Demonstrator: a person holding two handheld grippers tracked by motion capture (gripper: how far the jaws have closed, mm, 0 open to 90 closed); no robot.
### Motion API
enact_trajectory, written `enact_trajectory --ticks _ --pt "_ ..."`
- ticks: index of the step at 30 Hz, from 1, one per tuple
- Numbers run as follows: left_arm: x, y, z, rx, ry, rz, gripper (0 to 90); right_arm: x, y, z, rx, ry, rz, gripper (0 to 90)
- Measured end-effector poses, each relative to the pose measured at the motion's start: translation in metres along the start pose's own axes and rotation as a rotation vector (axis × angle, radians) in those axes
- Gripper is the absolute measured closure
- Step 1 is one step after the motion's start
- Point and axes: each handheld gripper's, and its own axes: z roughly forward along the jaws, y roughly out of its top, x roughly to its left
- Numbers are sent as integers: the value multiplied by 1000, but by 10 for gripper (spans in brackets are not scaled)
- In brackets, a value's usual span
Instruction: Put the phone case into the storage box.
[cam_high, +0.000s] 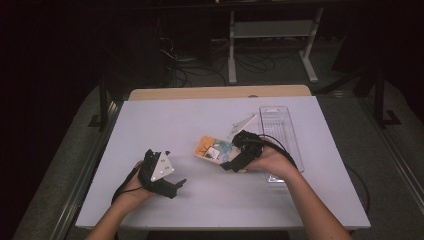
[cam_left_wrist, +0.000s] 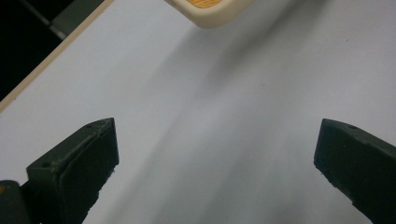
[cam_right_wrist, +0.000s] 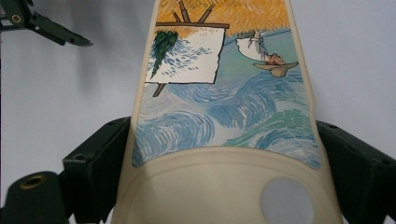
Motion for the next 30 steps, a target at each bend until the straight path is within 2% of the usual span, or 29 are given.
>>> enact_trajectory --ticks 8,11,14,18,24,27,30 --pt "-5 1 2 27 42 90 0 0 -1 0 4 -2 3 103" --pt "-8 1 2 23 52 94 0 0 -1 -1 0 -4 6 103" --pt "-9 2 2 18 70 114 0 0 -1 -1 -1 -6 1 103" --pt "-11 3 1 19 96 162 0 0 -1 -1 -1 -6 -3 103" --pt "-14 4 1 25 115 198 0 0 0 0 4 -4 -1 103" --pt "-15 3 3 13 122 203 0 1 0 0 6 -4 2 103" --pt "-17 3 3 12 146 232 0 1 0 0 4 -3 -2 103"
